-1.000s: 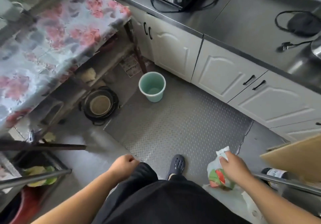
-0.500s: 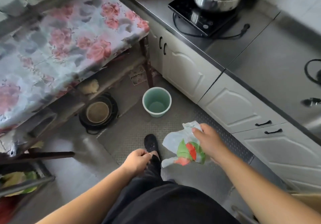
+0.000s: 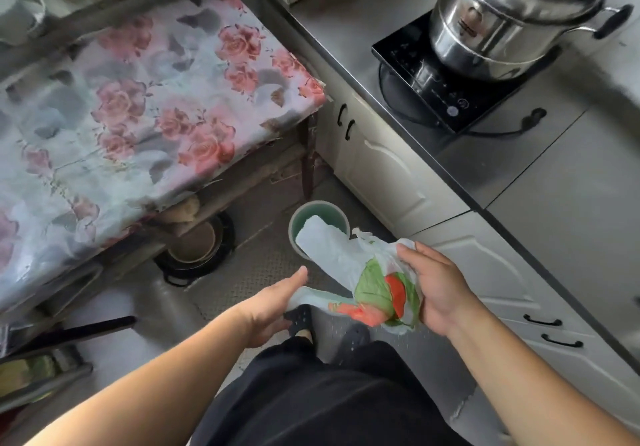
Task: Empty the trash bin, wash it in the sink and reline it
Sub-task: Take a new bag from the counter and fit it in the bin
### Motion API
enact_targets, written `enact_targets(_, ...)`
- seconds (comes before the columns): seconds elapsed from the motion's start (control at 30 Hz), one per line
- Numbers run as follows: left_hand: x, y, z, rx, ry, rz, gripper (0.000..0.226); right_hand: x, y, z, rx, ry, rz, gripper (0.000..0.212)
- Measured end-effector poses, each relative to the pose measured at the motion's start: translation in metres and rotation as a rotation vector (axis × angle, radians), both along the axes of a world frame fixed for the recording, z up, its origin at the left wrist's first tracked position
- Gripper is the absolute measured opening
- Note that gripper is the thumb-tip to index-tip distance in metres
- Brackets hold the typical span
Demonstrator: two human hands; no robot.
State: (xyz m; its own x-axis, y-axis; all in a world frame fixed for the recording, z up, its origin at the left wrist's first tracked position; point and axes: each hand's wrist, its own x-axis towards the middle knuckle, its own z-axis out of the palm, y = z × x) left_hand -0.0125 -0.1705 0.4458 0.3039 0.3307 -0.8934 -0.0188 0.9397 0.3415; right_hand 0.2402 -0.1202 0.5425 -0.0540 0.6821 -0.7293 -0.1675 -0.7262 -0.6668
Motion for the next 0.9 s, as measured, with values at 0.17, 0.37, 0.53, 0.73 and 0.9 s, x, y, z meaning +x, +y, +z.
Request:
enact_targets(0.17, 0.005, 0.024, -0.004, 0.178, 0.169, -0.499, 0.074, 0.0, 0.025, -0.008, -0.03, 0.002, 0.025, 0.021)
enact_targets(0.37, 0.025, 0.056, 0.012, -0.053, -0.018, 0.313, 0.069, 0.007, 0.052, 0.001, 0.035, 0.013, 0.256, 0.018)
enact_targets(0.53, 0.044, 0.082, 0.03, -0.132, -0.167, 0.497, 0.076, 0.017, 0.063, 0.007, 0.053, 0.126, 0.454, 0.014)
enact_targets(0.73, 0.056, 0.102, 0.037, -0.091, 0.196, 0.75, 0.031, 0.039, 0.072, -0.005, 0.094, 0.075, 0.387, 0.019)
enact_targets(0.9, 0.041, 0.098, 0.03, -0.087, 0.361, 0.959, 0.021, 0.068, 0.082, -0.026, 0.193, -0.166, 0.223, 0.022)
